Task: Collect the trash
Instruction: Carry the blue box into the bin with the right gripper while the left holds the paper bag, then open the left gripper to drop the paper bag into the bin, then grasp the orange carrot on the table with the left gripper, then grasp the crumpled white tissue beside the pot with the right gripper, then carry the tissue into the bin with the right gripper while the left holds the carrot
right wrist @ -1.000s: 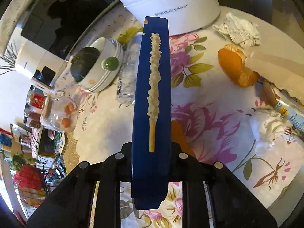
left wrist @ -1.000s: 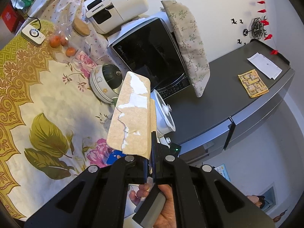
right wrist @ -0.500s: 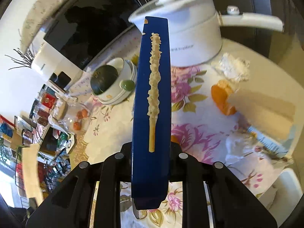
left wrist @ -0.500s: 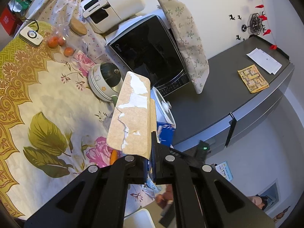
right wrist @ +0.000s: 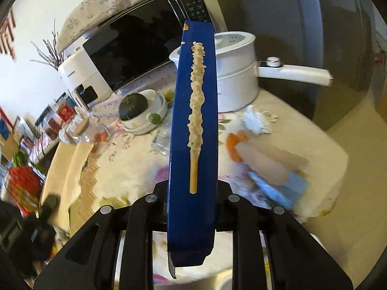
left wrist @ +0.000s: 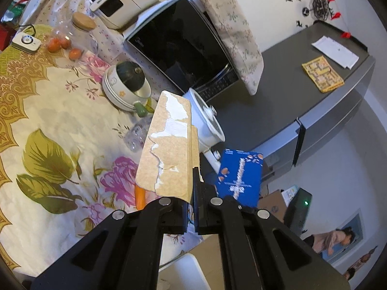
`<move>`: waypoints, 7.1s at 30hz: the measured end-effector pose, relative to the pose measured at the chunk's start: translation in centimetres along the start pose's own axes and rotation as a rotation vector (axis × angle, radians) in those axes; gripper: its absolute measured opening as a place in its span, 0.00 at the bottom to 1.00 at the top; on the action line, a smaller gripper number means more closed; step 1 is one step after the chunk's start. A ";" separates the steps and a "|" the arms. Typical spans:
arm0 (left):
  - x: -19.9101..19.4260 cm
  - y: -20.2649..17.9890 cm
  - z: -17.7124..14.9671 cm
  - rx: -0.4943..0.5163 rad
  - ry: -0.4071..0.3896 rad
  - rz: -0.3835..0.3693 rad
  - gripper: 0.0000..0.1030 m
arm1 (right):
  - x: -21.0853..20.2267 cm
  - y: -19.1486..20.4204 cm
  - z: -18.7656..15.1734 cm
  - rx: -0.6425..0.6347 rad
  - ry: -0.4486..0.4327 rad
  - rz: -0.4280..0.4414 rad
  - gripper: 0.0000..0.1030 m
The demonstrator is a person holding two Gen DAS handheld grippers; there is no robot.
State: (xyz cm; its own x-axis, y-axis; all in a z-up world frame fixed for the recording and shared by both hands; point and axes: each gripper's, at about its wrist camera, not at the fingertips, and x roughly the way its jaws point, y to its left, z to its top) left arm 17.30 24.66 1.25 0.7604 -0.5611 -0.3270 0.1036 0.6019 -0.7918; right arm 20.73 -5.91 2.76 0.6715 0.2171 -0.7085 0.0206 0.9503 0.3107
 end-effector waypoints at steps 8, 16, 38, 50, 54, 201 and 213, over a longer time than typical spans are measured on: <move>2.0 -1.4 -2.2 0.055 0.069 0.017 0.03 | -2.1 -4.0 -6.3 -0.101 0.016 -0.131 0.21; 4.2 -2.7 -4.8 0.117 0.150 0.037 0.03 | -1.3 -6.8 -14.9 -0.205 0.182 -0.264 0.28; 10.2 -8.5 -14.5 0.358 0.517 0.013 0.03 | -6.9 -14.5 -12.8 -0.053 -0.148 -0.597 0.93; 13.6 -9.9 -21.6 0.496 0.780 0.045 0.03 | -7.8 -16.7 -12.4 0.045 -0.163 -0.614 0.93; 14.7 -9.2 -23.8 0.522 0.876 0.079 0.14 | -7.6 -16.8 -12.4 0.051 -0.149 -0.607 0.93; 9.4 -7.8 -9.7 0.313 0.286 0.152 0.11 | -4.6 -11.2 -11.8 -0.113 0.002 -0.277 0.76; 11.0 -9.6 -13.2 0.365 0.414 0.109 0.12 | -6.0 -16.2 -10.7 -0.006 -0.117 -0.539 0.93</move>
State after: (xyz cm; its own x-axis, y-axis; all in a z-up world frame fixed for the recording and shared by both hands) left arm 16.21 5.19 -1.62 0.4718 -0.6162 -0.6307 0.3096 0.7855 -0.5358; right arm 8.44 -20.22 -4.81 0.6448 -0.3264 -0.6912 0.3801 0.9214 -0.0805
